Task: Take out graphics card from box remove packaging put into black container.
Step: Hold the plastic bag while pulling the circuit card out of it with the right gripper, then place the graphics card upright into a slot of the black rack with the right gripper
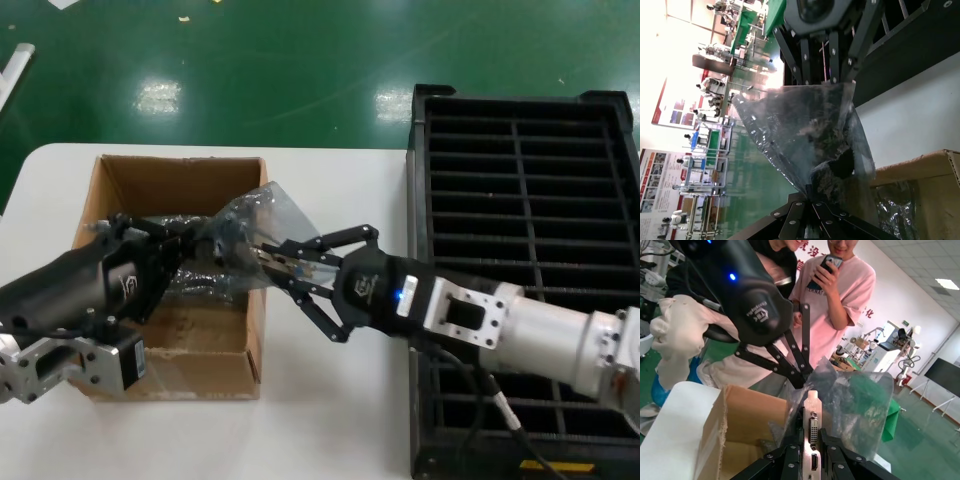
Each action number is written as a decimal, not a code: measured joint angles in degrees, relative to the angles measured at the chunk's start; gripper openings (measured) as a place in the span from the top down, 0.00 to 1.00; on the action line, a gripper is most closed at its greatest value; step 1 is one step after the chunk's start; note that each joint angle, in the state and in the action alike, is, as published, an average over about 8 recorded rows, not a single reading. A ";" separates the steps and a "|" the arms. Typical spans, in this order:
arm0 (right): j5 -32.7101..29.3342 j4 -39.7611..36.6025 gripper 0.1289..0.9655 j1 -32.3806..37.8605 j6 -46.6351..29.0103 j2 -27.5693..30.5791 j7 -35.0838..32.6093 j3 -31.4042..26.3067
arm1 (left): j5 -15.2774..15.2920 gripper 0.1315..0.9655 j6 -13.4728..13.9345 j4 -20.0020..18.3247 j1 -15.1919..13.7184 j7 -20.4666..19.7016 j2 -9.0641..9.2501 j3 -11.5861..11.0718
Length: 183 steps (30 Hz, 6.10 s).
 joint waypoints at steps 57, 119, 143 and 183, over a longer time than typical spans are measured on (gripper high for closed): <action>-15.77 17.83 0.93 -1.74 4.45 7.89 20.94 -3.49 | 0.00 0.99 0.00 0.00 0.00 0.00 0.00 0.00; -16.35 32.71 0.93 5.75 -18.61 31.16 41.61 3.24 | 0.00 0.99 0.00 0.00 0.00 0.00 0.00 0.00; -12.36 31.80 0.93 16.06 -39.27 37.46 47.48 -0.45 | 0.00 0.99 0.00 0.00 0.00 0.00 0.00 0.00; -15.67 30.65 0.93 16.33 -42.62 36.77 57.64 -0.97 | 0.00 0.99 0.00 0.00 0.00 0.00 0.00 0.00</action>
